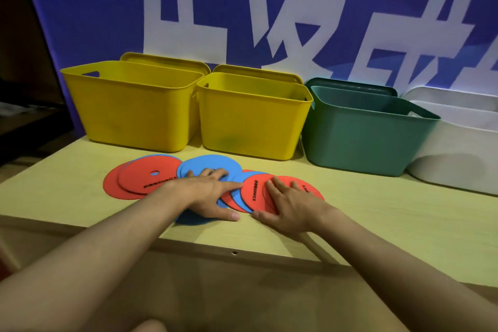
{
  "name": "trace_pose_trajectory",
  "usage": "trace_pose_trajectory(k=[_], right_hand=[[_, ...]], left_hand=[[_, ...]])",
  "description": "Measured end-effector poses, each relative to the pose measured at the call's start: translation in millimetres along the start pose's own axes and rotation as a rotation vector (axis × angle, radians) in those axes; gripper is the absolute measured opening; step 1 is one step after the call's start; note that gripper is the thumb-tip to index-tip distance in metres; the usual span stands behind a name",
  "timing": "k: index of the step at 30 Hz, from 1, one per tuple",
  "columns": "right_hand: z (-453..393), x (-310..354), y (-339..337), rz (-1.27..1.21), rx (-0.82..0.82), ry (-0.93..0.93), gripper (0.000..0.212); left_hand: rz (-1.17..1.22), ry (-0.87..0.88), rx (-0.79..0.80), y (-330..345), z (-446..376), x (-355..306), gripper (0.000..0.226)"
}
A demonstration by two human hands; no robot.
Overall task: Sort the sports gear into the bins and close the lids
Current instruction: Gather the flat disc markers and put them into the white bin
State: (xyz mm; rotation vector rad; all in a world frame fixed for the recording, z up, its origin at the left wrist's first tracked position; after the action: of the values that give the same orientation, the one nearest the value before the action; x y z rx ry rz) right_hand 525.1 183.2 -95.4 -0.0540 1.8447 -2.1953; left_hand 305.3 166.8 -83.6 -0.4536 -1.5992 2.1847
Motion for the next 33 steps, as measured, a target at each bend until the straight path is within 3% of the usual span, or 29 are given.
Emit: trace_pose_trajectory(k=[9,11,17,27,33], right_hand=[[14.8,-13.2,-6.1,-0.002,-0.143,-0.188,0.067],[17.7,-22.3,-8.7,0.015,-0.168,-0.189,0.068],[24.2,-57.8,-1.0,0.128,-0.201,-0.040,0.080],[94.5,-191.5,-19.6,0.192,-0.300,0.212,0.070],[126.9,-269.1,-48.2,0.172,-0.540,0.320,0.070]], left_hand=[[-0.048,0.120,-0.015,-2.2,-26.4,-41.7,0.095],[-0.032,0.144,-0.018,-4.2,-31.4,-52.1,0.097],[-0.013,0.188,-0.030,-13.6,-46.9,-77.8,0.103],[-0.016,0.270,-0.018,-54.4,-98.7,-128.7,0.122],[-0.058,0.326,-0.014,-73.2,-152.6,-179.7,0.129]])
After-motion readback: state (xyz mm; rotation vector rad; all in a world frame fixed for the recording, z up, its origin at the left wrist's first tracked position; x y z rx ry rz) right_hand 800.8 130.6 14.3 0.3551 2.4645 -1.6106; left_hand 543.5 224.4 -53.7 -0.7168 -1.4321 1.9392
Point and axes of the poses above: each hand's wrist, its own z-axis away from the middle knuckle, its own y-axis out of the palm, x = y × z, the point moved 4 cm from there along -z, towards the middle knuckle, and after that the axes turned 14 degrees about y, right-handed, at the moved point
